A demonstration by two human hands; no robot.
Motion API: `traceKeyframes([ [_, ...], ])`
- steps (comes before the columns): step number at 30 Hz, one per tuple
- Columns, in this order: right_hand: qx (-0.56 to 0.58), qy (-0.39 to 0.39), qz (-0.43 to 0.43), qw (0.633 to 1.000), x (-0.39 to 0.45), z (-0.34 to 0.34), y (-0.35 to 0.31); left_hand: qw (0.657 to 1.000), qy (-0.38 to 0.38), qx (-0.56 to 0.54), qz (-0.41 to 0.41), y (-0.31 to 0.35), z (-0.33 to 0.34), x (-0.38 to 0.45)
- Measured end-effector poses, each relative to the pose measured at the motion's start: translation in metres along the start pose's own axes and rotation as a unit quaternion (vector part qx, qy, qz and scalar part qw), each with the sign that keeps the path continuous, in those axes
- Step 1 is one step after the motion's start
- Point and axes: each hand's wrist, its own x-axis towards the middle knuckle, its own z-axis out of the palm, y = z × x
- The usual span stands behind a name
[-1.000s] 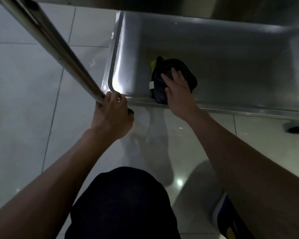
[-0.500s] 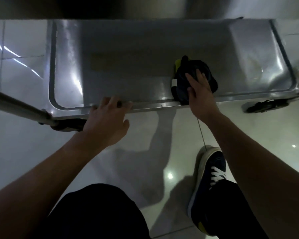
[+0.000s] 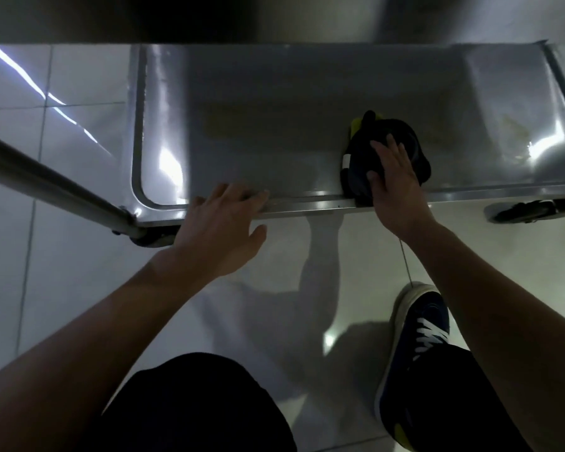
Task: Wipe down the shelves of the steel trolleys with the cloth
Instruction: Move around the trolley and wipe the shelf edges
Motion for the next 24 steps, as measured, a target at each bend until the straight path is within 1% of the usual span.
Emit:
traceKeyframes([
  [2, 0.000, -0.003, -0.019, 1.000, 0.005, 0.010, -0.015, 0.998, 0.053, -0.023, -0.033, -0.018, -0.006, -0.007],
  [3, 0.001, -0.006, -0.028, 1.000, 0.008, 0.016, -0.026, 0.996, 0.069, -0.023, -0.052, -0.029, -0.008, -0.010],
  [4, 0.002, -0.008, -0.033, 0.999, 0.012, 0.023, -0.036, 0.995, 0.070, -0.015, -0.072, -0.038, -0.009, -0.013],
  [6, -0.004, -0.014, -0.042, 0.999, 0.021, 0.040, -0.059, 0.994, 0.050, 0.009, -0.098, -0.052, -0.009, -0.019],
  [10, -0.024, -0.044, -0.065, 0.997, 0.040, 0.068, -0.104, 0.995, 0.053, 0.028, -0.079, -0.065, 0.001, -0.029],
  [13, -0.033, -0.078, -0.109, 0.990, 0.051, 0.086, -0.136, 0.995, 0.062, 0.043, -0.061, -0.072, 0.006, -0.036],
  [15, -0.032, -0.097, -0.138, 0.985, 0.056, 0.097, -0.157, 0.995, 0.052, 0.065, -0.054, -0.075, 0.009, -0.041],
  [18, -0.046, -0.119, -0.185, 0.974, 0.065, 0.115, -0.190, 0.995, 0.032, 0.077, -0.061, -0.077, 0.010, -0.047],
  [22, -0.076, -0.151, -0.251, 0.953, 0.074, 0.148, -0.242, 0.995, 0.025, 0.068, -0.069, -0.076, 0.011, -0.053],
  [24, -0.073, -0.172, -0.277, 0.942, 0.075, 0.162, -0.267, 0.995, 0.024, 0.068, -0.075, -0.078, 0.012, -0.057],
])
